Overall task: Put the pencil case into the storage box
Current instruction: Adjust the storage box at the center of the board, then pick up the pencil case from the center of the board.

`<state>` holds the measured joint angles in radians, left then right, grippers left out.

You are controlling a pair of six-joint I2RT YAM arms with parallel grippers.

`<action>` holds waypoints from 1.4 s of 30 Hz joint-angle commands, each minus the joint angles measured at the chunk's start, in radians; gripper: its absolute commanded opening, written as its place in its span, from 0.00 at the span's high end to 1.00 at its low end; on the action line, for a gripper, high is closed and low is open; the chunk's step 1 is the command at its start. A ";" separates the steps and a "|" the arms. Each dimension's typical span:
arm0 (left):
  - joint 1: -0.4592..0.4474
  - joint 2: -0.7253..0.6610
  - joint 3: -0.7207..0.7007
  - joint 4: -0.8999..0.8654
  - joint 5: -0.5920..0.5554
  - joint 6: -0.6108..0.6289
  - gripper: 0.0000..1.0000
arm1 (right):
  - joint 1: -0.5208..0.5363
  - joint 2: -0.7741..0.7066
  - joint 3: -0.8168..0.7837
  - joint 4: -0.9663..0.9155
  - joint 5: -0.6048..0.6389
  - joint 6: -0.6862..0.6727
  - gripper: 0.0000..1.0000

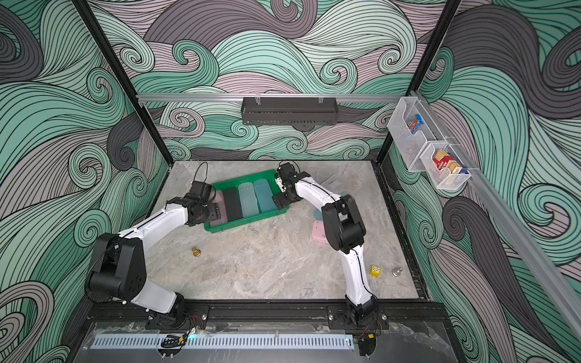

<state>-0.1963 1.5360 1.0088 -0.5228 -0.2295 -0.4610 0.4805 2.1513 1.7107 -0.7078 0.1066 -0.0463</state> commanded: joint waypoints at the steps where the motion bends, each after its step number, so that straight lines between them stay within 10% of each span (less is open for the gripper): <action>1: 0.007 -0.026 -0.008 -0.015 0.015 -0.012 0.18 | 0.004 -0.086 -0.077 -0.037 0.029 -0.007 0.02; 14: 0.002 -0.129 -0.041 -0.025 0.057 -0.030 0.18 | 0.004 -0.254 -0.222 -0.035 0.115 0.092 0.01; 23: -0.025 -0.148 -0.062 0.038 0.161 0.020 0.18 | -0.250 -0.414 -0.333 -0.036 0.097 0.383 0.01; 42: -0.031 -0.054 -0.056 0.093 0.164 0.055 0.18 | -0.458 -0.261 -0.313 -0.033 -0.019 0.785 0.01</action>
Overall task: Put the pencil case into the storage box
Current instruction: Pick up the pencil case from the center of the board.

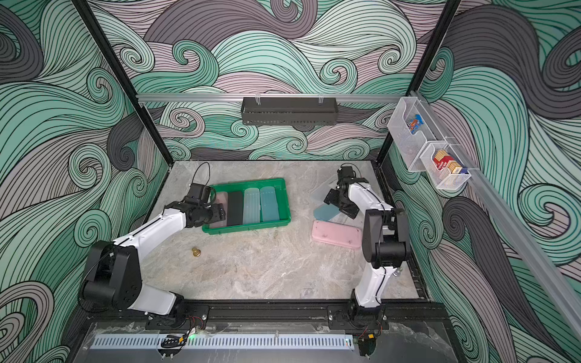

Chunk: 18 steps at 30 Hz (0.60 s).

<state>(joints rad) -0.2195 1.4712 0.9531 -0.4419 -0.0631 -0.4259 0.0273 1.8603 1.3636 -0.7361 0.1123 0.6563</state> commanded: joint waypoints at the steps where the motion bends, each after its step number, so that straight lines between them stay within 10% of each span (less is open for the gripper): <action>1: -0.007 0.012 0.000 0.011 -0.007 0.021 0.18 | -0.006 0.040 0.038 -0.003 -0.029 0.094 0.01; 18: -0.007 0.020 0.002 0.005 -0.037 0.019 0.18 | -0.005 0.201 0.130 -0.003 -0.014 0.080 0.01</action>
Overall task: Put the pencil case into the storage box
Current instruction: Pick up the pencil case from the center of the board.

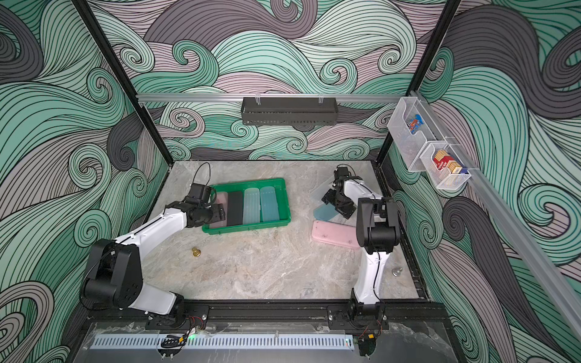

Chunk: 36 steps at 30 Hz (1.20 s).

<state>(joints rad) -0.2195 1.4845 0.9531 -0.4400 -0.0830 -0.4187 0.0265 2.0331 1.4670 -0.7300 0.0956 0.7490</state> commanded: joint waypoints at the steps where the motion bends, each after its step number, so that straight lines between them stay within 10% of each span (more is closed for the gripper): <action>1: -0.007 0.006 0.003 0.001 -0.018 0.011 0.18 | -0.005 0.039 0.033 -0.010 0.003 -0.018 0.01; 36: -0.007 -0.001 -0.017 -0.009 -0.050 0.001 0.18 | 0.175 0.343 0.448 -0.296 0.081 -0.585 0.01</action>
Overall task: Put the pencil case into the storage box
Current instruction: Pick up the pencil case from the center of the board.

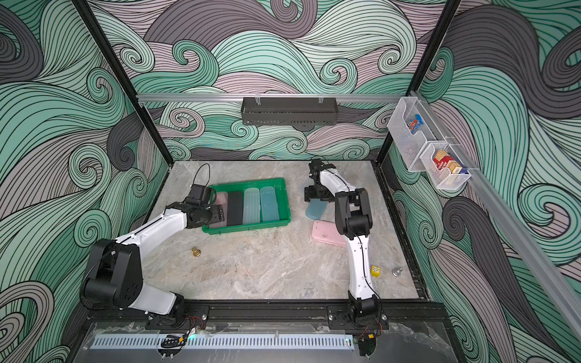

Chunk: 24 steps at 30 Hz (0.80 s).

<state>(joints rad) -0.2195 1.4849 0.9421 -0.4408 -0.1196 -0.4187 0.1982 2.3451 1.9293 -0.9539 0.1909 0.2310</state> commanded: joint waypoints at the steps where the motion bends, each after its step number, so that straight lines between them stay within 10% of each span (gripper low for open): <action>1: -0.007 -0.002 -0.006 -0.010 -0.014 0.001 0.18 | 0.005 0.030 -0.013 -0.077 -0.016 -0.076 0.01; 24: -0.007 -0.032 -0.018 -0.026 -0.027 -0.005 0.18 | 0.099 -0.010 0.001 -0.086 -0.100 -0.197 0.15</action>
<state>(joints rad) -0.2195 1.4811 0.9314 -0.4465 -0.1314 -0.4194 0.2924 2.3432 1.9312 -1.0096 0.1169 0.0467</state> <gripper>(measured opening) 0.820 0.856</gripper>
